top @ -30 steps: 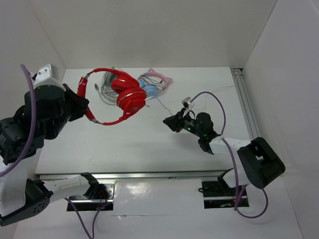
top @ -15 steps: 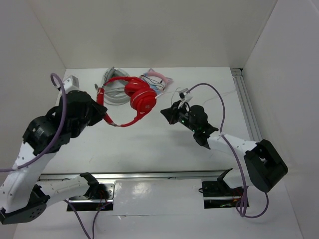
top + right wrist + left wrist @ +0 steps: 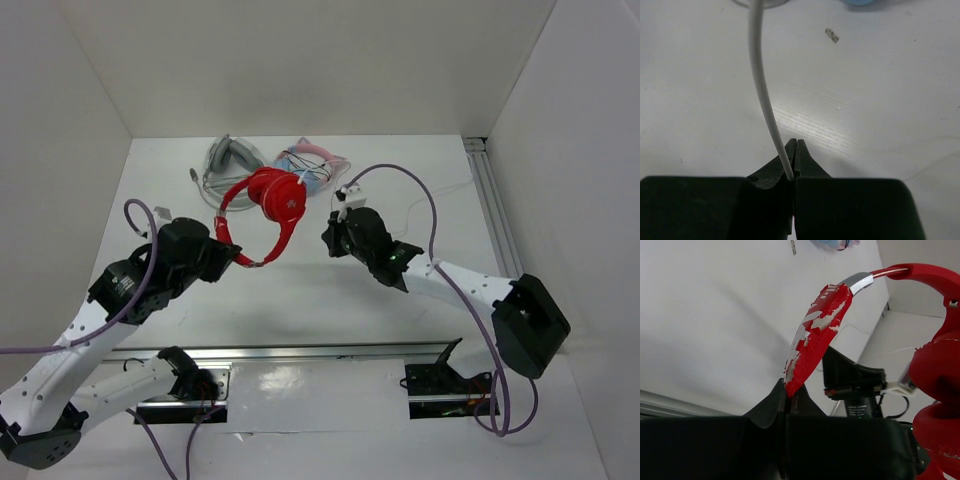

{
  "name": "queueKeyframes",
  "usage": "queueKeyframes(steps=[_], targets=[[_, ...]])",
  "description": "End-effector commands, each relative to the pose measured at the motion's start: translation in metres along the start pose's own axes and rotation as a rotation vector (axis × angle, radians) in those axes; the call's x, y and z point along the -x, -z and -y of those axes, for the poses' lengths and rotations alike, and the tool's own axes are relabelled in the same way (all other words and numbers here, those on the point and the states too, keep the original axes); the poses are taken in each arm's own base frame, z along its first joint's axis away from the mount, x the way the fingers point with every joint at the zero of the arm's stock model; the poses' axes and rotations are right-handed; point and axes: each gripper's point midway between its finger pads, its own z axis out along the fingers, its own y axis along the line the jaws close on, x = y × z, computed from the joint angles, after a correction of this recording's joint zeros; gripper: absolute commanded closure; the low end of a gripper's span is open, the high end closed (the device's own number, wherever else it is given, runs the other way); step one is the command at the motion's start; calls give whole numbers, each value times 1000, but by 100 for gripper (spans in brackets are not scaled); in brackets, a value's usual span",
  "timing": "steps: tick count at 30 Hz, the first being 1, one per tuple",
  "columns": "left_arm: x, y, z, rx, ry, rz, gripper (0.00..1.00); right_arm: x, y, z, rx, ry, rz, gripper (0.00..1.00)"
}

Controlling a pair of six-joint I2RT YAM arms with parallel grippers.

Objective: Wrap the headphones

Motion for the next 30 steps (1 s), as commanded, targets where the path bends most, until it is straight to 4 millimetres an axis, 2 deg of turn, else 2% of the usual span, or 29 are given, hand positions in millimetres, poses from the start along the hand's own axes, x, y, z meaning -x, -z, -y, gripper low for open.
queueKeyframes(steps=[1,3,8,13,14,18,19,20,21,24,26,27,30], targets=[[8,17,47,-217,263,-18,100,-19,-5,-13,30,99,-103,100],[4,20,46,-259,288,-43,100,-39,-9,-18,61,124,-164,100],[9,28,55,-300,312,-45,100,-49,-5,-54,185,187,-170,100],[9,23,51,-289,321,-33,100,-63,-3,-90,258,287,-222,100],[9,19,47,-279,319,-20,100,-61,0,-99,271,296,-228,100],[26,14,32,-219,341,80,100,-66,9,-120,281,344,-231,100],[34,10,18,-151,353,133,100,-68,13,-126,281,360,-236,100],[40,13,21,-162,393,155,100,-73,13,-128,271,372,-239,100],[41,10,7,-110,385,179,100,-74,15,-130,260,383,-231,100],[57,13,1,-107,431,258,100,-76,22,-144,250,414,-205,100],[67,13,-5,-87,441,322,100,-87,24,-152,248,441,-216,100],[71,12,-14,-48,433,354,100,-84,27,-157,259,443,-213,100],[77,10,-11,-20,449,393,100,-100,32,-174,315,491,-254,100]])
